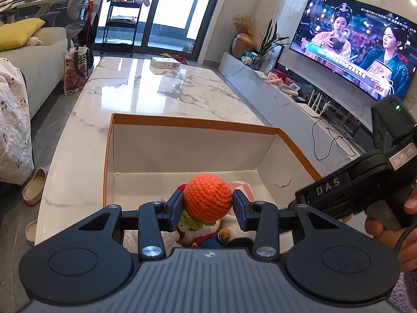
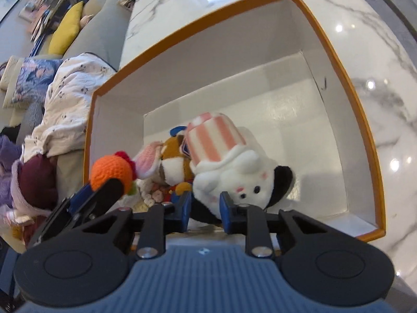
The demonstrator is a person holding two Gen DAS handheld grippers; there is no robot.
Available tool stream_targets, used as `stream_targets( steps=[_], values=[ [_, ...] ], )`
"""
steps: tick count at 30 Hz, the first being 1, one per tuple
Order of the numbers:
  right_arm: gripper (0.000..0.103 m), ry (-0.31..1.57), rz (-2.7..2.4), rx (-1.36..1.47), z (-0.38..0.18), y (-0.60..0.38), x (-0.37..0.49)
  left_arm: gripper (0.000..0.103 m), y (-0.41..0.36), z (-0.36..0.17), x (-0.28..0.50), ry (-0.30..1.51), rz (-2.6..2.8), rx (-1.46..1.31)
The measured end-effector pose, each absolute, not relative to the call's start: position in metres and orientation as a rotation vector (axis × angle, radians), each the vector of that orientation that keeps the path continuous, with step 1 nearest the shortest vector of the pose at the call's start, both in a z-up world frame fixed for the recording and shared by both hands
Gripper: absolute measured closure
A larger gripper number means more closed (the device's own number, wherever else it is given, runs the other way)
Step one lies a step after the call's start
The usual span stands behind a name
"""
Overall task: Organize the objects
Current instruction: 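Carry both toys over the orange box and release the striped-hat plush from right gripper, then lower the orange knitted ball into the box and open the left gripper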
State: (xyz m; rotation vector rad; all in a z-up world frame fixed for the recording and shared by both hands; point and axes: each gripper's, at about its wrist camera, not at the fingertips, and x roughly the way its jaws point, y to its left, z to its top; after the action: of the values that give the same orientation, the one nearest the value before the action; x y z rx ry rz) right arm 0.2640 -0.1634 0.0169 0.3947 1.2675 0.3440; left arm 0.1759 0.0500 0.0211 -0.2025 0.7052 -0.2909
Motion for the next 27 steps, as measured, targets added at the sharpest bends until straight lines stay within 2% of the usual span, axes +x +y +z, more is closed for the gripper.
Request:
stream_targets(
  steps=[3, 5, 6, 9, 13, 17, 23, 24, 25, 27],
  values=[
    [0.073, 1.172, 0.294, 0.306, 0.028, -0.163, 0.267, 0.056, 0.051, 0.022, 0.176, 0.701, -0.285, -0.205],
    [0.049, 1.113, 0.264, 0.222, 0.030, -0.159, 0.274, 0.056, 0.051, 0.023, 0.177, 0.699, -0.277, -0.205],
    [0.047, 1.101, 0.257, 0.185, 0.028, -0.156, 0.278, 0.056, 0.052, 0.023, 0.177, 0.699, -0.276, -0.202],
    [0.047, 1.118, 0.304, 0.162, 0.016, -0.150, 0.286, 0.056, 0.052, 0.023, 0.176, 0.705, -0.273, -0.196],
    [0.049, 1.220, 0.340, 0.279, -0.007, -0.154, 0.292, 0.056, 0.051, 0.024, 0.176, 0.708, -0.269, -0.189],
    [0.050, 1.281, 0.374, 0.293, -0.007, -0.160, 0.286, 0.056, 0.045, 0.026, 0.176, 0.711, -0.285, -0.173],
    [0.048, 1.204, 0.401, 0.256, 0.007, -0.164, 0.274, 0.056, 0.028, 0.030, 0.174, 0.716, -0.344, -0.162],
    [0.045, 1.159, 0.406, 0.228, 0.017, -0.166, 0.269, 0.056, 0.023, 0.031, 0.174, 0.718, -0.357, -0.160],
    [0.038, 1.118, 0.405, 0.213, 0.026, -0.170, 0.264, 0.056, 0.020, 0.032, 0.175, 0.721, -0.367, -0.158],
    [0.036, 1.050, 0.379, 0.193, 0.043, -0.183, 0.254, 0.056, 0.010, 0.034, 0.176, 0.724, -0.390, -0.152]
  ],
)
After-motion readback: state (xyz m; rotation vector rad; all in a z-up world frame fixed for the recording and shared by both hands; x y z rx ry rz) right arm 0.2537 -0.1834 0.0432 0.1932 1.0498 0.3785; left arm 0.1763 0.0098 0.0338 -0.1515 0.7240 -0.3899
